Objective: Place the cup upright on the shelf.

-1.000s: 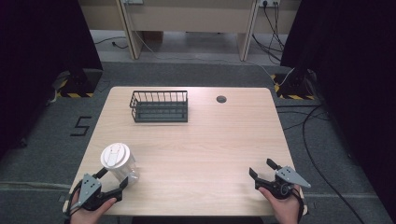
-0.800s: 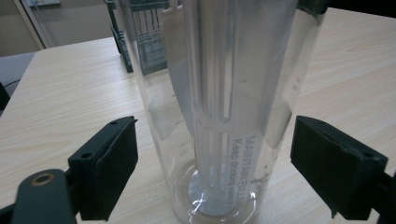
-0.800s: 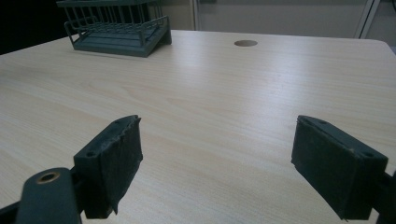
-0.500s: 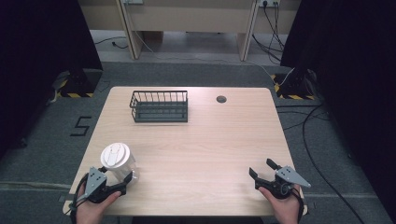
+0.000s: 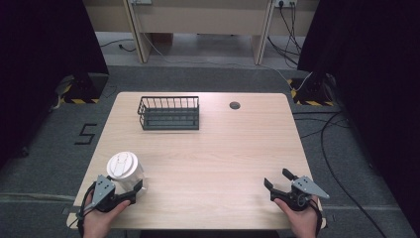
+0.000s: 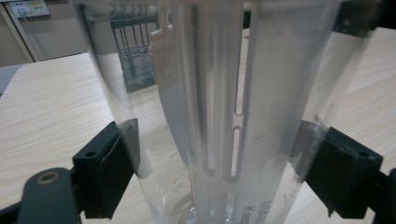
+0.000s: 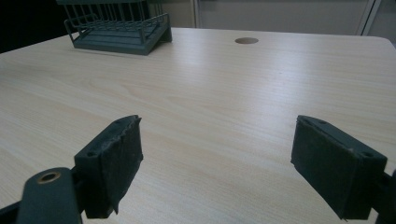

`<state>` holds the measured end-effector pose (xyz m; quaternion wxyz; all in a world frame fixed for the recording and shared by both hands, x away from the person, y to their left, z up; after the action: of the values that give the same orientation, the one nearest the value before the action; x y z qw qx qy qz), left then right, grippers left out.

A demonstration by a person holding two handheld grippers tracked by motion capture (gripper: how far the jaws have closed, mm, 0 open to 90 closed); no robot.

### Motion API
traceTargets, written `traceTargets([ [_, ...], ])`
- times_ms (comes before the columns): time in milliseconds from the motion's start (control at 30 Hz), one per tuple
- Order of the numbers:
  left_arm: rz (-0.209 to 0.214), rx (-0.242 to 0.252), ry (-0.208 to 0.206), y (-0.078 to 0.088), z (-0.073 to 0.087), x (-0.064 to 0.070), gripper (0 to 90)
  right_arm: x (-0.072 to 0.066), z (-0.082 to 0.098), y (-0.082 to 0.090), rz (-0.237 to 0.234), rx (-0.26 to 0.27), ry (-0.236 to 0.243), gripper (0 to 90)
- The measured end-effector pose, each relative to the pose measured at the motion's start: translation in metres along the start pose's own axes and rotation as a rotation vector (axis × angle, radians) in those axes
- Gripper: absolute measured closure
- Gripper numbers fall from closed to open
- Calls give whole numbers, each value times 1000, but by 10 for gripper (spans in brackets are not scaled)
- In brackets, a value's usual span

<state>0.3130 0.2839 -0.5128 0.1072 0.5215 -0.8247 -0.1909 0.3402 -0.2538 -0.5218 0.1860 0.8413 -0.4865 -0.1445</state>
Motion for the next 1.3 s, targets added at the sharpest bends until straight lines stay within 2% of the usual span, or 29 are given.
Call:
traceTargets([
  [333,26,10,-9,-1,0,1,173,0,0,0,-4,-1,-11,175],
  [567,24,17,-21,0,-4,1,173,0,0,0,-4,-1,-13,177],
  [1000,14,74,-25,-2,-28,-3,174,1,0,1,-6,6,-12,177],
  [1300,18,86,-19,-6,-37,-4,174,1,0,1,-5,5,-12,177],
])
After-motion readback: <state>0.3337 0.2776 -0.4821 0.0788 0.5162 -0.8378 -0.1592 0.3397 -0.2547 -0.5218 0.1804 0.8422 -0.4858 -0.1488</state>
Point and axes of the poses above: each handheld gripper's, and its own axes: y roughly backward along the jaws, z roughly out of its underside, x roughly to its right, the point moved 3 cm from there along -y, roughly forward along the jaws, and after that the axes turned 9 degrees about -x, right-handed, at the moved point
